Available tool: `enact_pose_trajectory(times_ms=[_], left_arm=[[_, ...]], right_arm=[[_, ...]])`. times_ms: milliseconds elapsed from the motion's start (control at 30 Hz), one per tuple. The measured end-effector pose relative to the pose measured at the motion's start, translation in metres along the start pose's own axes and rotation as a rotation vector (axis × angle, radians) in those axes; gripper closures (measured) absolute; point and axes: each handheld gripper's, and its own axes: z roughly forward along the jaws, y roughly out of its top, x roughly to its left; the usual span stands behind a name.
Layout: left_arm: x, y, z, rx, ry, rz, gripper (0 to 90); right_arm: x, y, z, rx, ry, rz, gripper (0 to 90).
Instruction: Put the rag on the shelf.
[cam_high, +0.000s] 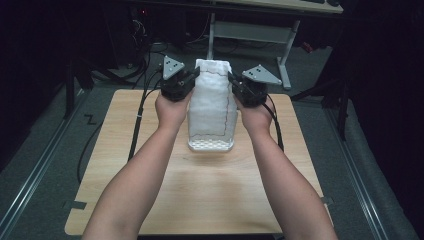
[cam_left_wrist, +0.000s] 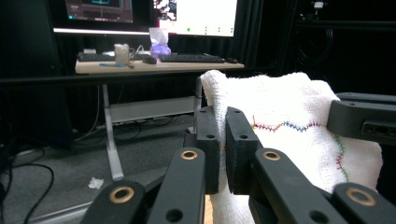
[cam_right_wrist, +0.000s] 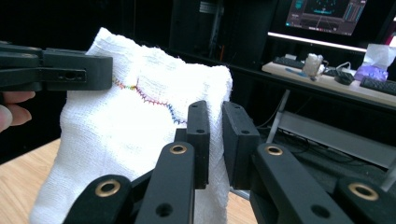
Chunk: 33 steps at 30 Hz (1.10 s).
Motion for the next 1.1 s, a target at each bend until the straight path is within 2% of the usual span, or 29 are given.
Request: enact_pose_trajectory(times_ms=[67,133,333,400,467,533,600,700,733,800,1000,1100], left_arm=[[0.002,-0.003,0.004,0.012,0.0,-0.008,85.6],[0.003,-0.006,0.007,0.019,0.009,0.012,85.6],[0.009,-0.016,0.019,0.067,0.033,0.018,85.3],[0.013,-0.019,0.023,0.085,0.034,0.001,85.4],[0.015,-0.023,0.027,0.103,0.034,-0.001,85.3],[0.016,-0.028,0.031,0.132,0.027,-0.005,85.2],[0.02,-0.032,0.034,0.168,0.013,-0.032,84.9],[0.023,-0.037,0.037,0.211,0.029,-0.029,81.0],[0.024,-0.037,0.037,0.216,0.035,-0.025,76.3],[0.025,-0.037,0.036,0.215,0.048,-0.02,65.4],[0.021,-0.032,0.028,0.174,0.046,-0.017,59.0],[0.017,-0.03,0.02,0.162,0.058,0.0,56.1]], right_arm=[[-0.001,-0.002,0.005,0.006,-0.004,-0.009,82.1],[-0.003,-0.006,0.01,0.018,-0.005,-0.005,82.1],[-0.006,-0.016,0.025,0.055,-0.01,-0.004,82.0],[-0.008,-0.019,0.03,0.064,0.001,0.007,82.0],[-0.012,-0.023,0.035,0.08,0.014,0.03,82.0],[-0.013,-0.027,0.04,0.098,0.01,0.031,82.0],[-0.014,-0.031,0.044,0.122,0.005,0.032,81.7],[-0.014,-0.037,0.049,0.151,-0.004,0.032,78.6],[-0.014,-0.038,0.05,0.161,-0.007,0.042,74.3],[-0.015,-0.038,0.05,0.158,-0.004,0.059,70.4],[-0.011,-0.036,0.048,0.158,0.013,0.037,66.6],[-0.01,-0.036,0.045,0.159,0.021,0.032,63.3]])
